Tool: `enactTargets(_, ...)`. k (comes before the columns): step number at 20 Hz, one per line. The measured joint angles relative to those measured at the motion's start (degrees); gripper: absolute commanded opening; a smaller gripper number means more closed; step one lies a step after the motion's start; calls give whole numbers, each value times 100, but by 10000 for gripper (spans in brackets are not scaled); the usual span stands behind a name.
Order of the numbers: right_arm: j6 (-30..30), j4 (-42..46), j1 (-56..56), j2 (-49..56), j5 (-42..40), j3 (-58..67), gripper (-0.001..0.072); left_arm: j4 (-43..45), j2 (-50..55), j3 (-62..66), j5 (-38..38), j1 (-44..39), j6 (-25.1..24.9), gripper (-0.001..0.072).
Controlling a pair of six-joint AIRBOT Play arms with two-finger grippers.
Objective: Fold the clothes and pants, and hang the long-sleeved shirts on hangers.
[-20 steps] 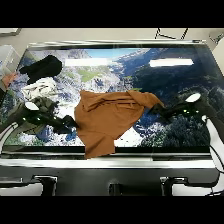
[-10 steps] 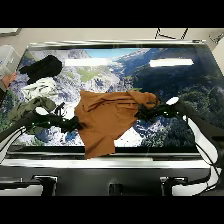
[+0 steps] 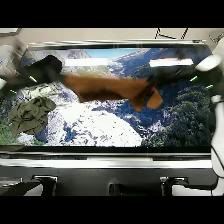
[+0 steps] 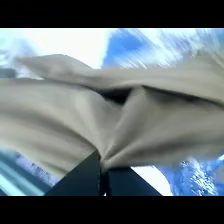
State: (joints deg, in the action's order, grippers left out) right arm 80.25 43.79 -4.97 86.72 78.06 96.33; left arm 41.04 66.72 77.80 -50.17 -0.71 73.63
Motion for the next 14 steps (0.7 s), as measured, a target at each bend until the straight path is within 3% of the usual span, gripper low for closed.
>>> enactTargets(2,-13,-9,-197,-426,820,1102,39,-20,-533,909,260,24,-17,24)
enactTargets(6,35,-39,-350,-1484,1530,1941,39,-17,-1499,1871,647,26,-22,24)
enactTargets(11,457,-4,-391,-2181,2288,2035,39,142,-2002,2059,614,26,-20,24)
enactTargets(14,732,448,-396,-2232,2450,1329,39,256,-1947,1497,332,26,-17,24)
